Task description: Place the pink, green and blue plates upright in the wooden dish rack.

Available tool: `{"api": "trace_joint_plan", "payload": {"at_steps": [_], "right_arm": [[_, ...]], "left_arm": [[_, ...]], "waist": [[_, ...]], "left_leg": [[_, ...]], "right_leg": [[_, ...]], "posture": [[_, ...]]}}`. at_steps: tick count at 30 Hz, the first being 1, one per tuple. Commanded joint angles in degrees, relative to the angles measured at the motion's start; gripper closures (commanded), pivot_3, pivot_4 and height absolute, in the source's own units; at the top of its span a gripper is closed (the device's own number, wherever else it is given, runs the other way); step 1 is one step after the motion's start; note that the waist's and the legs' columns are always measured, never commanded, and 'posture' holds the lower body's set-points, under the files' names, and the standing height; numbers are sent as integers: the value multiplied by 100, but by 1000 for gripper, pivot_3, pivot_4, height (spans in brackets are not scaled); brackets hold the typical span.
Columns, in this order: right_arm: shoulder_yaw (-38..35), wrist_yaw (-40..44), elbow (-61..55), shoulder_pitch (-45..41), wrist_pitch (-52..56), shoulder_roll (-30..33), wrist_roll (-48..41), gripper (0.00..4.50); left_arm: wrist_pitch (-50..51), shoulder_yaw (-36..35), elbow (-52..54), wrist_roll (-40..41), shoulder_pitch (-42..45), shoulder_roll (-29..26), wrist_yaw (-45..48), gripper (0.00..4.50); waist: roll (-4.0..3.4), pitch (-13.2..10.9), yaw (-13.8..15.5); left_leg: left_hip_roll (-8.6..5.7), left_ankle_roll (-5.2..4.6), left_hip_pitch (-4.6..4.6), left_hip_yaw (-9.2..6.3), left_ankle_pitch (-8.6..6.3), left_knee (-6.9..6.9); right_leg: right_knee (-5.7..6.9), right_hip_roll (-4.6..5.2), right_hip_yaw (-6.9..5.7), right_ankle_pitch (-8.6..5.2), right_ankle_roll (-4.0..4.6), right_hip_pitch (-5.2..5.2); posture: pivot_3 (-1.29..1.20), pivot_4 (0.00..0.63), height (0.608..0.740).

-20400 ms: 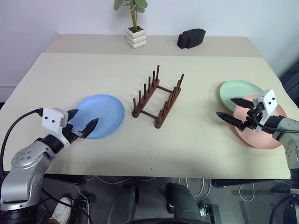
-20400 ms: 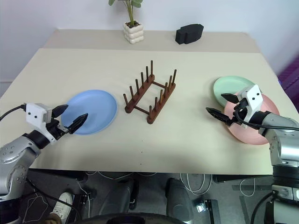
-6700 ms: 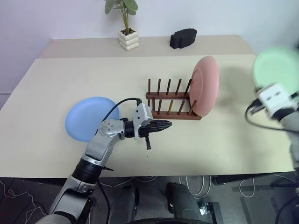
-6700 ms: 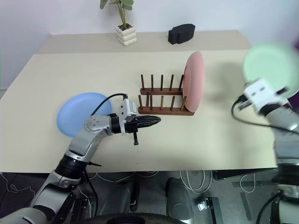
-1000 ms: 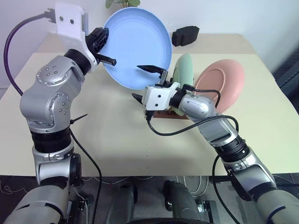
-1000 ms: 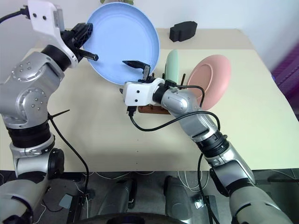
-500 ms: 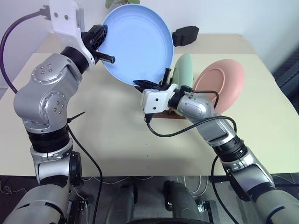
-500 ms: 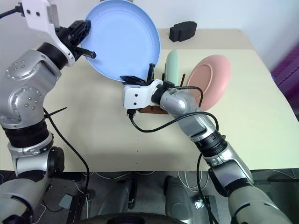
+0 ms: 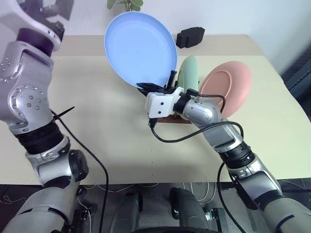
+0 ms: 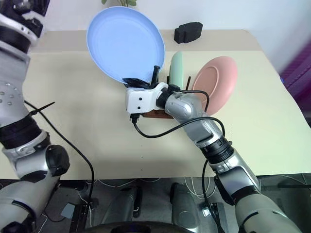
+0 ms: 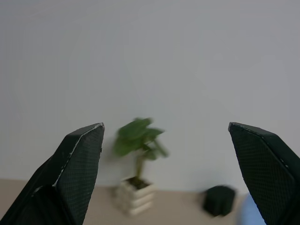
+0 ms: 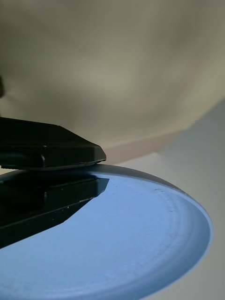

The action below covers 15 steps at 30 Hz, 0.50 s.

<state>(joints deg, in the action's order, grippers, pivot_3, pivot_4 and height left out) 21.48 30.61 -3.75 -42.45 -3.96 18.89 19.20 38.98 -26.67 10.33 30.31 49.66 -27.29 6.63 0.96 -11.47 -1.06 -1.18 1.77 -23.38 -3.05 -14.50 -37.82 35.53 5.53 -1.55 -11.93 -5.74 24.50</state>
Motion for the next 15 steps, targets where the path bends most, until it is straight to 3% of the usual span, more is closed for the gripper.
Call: {"api": "trace_joint_plan", "payload": {"at_steps": [1,6,15], "right_arm": [[-459,-80,-395,-183,44,-347,-661,4500],[-873,100,-863,-183,613,-827,-1739,4500],[-1814,-324,-2079,-31,3207,-1523,-4253,4500]], "left_arm": [[-382,-13,-124,-177,-322,-292,292,17],[-704,238,-146,-244,-1151,-436,921,17],[-1210,1120,397,-343,-2656,-563,2275,17]], "waist": [[1,0,16],[1,0,34],[-3,2,21]], "left_leg": [[0,0,0,-1,0,0],[0,0,-2,-3,0,0],[2,0,0,-6,0,2]], "right_leg": [[0,0,0,0,0,0],[-4,1,-1,0,0,-1],[7,1,0,0,3,2]], "posture": [[0,150,740],[0,150,740],[0,150,740]]}}
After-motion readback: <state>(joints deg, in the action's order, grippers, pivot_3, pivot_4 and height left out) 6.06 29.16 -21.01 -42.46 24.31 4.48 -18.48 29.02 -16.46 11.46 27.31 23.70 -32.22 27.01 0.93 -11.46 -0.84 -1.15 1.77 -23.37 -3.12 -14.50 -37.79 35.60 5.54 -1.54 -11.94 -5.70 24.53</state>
